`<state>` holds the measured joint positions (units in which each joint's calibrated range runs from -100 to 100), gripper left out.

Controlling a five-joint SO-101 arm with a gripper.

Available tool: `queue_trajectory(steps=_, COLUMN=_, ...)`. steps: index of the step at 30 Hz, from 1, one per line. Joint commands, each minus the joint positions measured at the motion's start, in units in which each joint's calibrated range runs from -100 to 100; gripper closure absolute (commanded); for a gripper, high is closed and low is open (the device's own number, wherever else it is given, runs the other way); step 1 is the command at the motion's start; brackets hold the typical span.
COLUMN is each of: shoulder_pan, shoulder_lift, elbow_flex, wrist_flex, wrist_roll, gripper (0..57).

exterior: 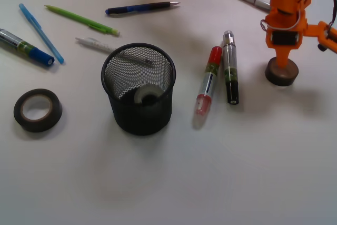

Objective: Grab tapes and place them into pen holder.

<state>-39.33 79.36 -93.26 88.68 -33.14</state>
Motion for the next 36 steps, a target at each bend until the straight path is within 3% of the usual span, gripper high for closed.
queue_trajectory(steps=1, shoulder_pan=-0.11, shoulder_lift=-1.96, elbow_flex=-6.20, wrist_flex=-0.76, wrist_roll=4.98, gripper=57.2)
queue_trajectory(steps=12, shoulder_pan=7.14, shoulder_lift=-26.70, elbow_flex=-6.01, wrist_flex=-1.19, wrist_roll=23.49, gripper=57.2)
queue_trajectory(steps=25, shoulder_pan=32.71, shoulder_lift=-32.73, elbow_flex=-3.39, wrist_flex=10.62, wrist_roll=23.15, gripper=57.2)
queue_trajectory(steps=36, shoulder_pan=35.48, shoulder_lift=-29.67, elbow_flex=9.84, wrist_flex=10.79, wrist_roll=18.32, gripper=57.2)
